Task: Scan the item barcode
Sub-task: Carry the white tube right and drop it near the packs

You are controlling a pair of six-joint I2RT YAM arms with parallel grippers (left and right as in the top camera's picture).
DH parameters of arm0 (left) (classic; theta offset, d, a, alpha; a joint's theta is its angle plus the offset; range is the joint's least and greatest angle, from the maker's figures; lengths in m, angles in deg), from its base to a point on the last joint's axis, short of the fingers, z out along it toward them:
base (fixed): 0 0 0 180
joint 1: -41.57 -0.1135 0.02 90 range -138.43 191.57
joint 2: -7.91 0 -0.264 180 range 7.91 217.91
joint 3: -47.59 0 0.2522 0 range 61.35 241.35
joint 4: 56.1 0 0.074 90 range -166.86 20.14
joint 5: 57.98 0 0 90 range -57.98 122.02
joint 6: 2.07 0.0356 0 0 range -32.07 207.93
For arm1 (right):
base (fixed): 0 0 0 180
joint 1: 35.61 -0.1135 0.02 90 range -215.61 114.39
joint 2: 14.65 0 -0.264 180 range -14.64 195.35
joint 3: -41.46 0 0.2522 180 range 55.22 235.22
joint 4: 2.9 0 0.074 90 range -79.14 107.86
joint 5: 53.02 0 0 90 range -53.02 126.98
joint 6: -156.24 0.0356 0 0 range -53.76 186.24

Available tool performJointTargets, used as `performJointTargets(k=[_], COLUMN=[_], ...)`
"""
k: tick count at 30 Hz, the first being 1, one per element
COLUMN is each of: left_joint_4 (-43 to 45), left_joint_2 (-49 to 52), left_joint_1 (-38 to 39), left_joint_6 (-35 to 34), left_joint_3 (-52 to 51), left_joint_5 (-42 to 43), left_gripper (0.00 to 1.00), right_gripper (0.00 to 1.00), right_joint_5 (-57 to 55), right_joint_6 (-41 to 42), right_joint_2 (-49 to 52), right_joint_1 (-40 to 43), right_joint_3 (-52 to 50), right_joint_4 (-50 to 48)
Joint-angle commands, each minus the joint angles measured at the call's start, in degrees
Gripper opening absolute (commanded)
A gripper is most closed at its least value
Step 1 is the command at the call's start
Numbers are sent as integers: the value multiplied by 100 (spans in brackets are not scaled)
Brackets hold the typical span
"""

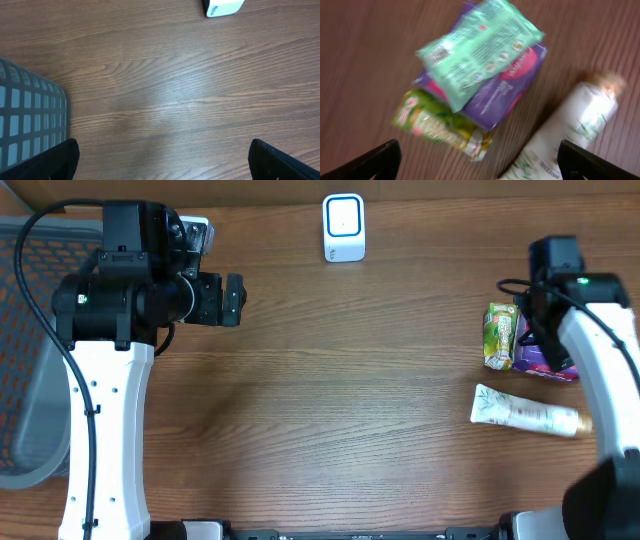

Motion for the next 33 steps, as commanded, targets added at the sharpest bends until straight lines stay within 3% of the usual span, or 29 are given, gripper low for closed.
performJointTargets(k=[1, 7, 13, 19, 28, 33], left_joint_4=[7, 7, 7, 7, 7, 7], left_joint_2=[17, 17, 17, 17, 17, 17], left_joint_1=[11, 11, 11, 11, 11, 11], left_joint_6=[-37, -37, -37, -37, -37, -37], left_joint_3=[48, 48, 48, 48, 48, 48], left_joint_5=[61, 63, 63, 61, 63, 63], left_gripper=[99, 100, 100, 99, 100, 100], right_gripper=[100, 100, 100, 100, 100, 100], right_joint_5=[973, 2634, 3370, 3296, 2326, 1882], right_joint_6=[-2011, -3665, -3797, -3866, -3860, -3950], right_joint_2=[-671, -1451, -2409, -2824, -3377, -4057], right_joint_1=[-98, -398, -778, -776, -776, -774], right_joint_3=[678, 1005, 1012, 1012, 977, 282], right_joint_4=[334, 743, 1047, 1056, 909, 234])
